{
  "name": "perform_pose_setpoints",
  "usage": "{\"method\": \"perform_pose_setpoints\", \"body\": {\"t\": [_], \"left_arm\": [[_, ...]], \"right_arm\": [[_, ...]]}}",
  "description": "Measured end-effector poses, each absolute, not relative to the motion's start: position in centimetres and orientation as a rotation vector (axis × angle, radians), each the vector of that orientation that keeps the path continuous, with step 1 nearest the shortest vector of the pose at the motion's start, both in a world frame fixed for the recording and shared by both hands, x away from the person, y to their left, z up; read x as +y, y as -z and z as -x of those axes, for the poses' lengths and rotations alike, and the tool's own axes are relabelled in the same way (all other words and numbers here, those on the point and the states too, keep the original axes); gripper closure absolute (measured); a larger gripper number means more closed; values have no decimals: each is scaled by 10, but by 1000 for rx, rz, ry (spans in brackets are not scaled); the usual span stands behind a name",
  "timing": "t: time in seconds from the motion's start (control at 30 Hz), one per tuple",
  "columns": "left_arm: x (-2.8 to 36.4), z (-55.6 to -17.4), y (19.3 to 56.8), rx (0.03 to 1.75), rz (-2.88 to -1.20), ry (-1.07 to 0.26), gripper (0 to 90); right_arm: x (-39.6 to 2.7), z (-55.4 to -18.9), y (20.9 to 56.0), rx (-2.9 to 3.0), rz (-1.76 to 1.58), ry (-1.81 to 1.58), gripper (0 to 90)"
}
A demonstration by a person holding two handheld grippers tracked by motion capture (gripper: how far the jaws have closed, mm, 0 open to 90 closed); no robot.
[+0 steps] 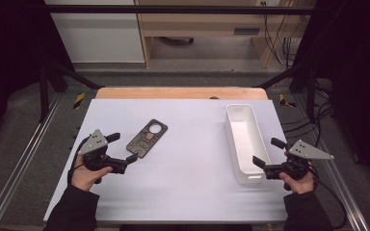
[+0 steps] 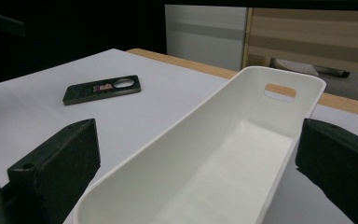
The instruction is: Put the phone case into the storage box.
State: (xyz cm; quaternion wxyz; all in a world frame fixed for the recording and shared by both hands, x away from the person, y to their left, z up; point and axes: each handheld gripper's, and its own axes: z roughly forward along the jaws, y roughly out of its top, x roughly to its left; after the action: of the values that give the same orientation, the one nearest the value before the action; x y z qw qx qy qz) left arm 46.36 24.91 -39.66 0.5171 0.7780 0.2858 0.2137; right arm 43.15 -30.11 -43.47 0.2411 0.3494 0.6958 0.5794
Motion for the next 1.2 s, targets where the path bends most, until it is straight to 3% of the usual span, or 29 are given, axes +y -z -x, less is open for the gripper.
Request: {"method": "perform_pose_setpoints", "body": {"t": [1.2], "left_arm": [[206,-533,406,749,-2043,-514,0]], "right_arm": [[-299,-431,436,1917,-949,-1568,3]]}}
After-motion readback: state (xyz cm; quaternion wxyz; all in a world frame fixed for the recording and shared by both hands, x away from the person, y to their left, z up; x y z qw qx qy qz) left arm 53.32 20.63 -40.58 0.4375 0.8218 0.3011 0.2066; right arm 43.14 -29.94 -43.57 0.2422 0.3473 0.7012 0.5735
